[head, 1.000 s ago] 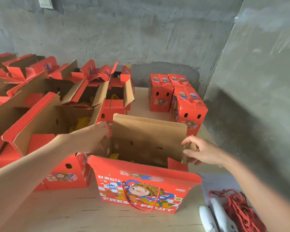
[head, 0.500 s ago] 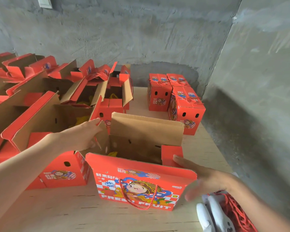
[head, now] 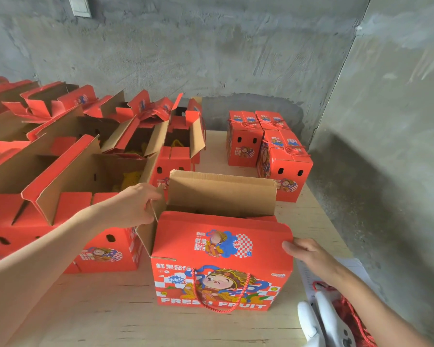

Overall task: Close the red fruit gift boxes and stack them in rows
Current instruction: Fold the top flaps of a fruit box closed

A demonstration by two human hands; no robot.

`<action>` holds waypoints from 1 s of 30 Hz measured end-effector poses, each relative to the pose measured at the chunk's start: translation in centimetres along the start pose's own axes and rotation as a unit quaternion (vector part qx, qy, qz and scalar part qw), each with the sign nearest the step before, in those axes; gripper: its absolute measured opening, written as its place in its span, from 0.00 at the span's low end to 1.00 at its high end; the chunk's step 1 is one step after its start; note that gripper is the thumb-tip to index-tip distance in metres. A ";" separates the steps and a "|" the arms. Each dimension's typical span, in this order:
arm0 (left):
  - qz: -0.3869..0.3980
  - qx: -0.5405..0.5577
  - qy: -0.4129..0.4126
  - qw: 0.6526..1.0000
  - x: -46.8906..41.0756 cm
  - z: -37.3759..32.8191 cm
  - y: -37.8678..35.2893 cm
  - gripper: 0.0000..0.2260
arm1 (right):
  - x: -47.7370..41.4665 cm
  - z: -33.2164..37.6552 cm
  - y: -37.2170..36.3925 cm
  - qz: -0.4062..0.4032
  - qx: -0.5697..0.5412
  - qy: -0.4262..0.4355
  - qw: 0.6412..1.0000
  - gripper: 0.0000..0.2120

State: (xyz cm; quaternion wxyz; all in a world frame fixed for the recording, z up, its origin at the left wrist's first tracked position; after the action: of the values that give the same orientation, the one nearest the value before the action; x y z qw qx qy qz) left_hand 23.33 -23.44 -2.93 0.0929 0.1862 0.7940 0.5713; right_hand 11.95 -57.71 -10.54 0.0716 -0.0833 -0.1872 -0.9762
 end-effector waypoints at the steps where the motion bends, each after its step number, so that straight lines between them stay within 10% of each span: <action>1: -0.008 0.021 0.001 1.000 0.4 -0.3 -0.2 0.22 | 0.1 -0.1 0.5 0.002 -0.014 -0.006 1.000 0.12; 12: -0.167 0.248 -0.034 0.954 5.0 -0.3 -1.4 0.16 | 0.6 -1.1 0.5 0.073 -0.153 -0.036 0.985 0.14; 17: -0.163 0.287 -0.059 0.942 5.5 -0.5 -1.5 0.15 | 1.4 0.0 -1.0 0.143 -0.208 -0.049 0.966 0.42; 22: -0.043 0.395 -0.071 0.915 4.8 -1.9 -5.0 0.20 | 2.2 1.0 -1.0 0.132 -0.136 -0.032 0.981 0.30; 24: -0.007 0.329 -0.089 0.940 4.7 -2.3 -7.1 0.25 | 2.3 1.1 -1.2 0.127 -0.120 -0.020 0.984 0.11; 30: -0.214 0.039 -0.170 0.961 6.3 -3.1 -5.7 0.15 | 2.1 0.2 -0.5 0.079 -0.004 0.004 0.997 0.12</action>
State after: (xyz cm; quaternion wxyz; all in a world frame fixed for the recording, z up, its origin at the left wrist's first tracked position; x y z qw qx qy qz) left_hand 15.39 -25.24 -6.87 0.3396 0.1102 0.8090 0.4669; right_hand 9.81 -57.43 -10.13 0.1484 -0.0941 -0.1756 -0.9686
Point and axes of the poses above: each hand's wrist, its own x-axis away from the middle knuckle, its own y-axis out of the back of the hand, z = x × y, the point moved 8 cm from there along -x, towards the middle knuckle, and after that the axes turned 1 degree about -y, right-handed, at the moved point
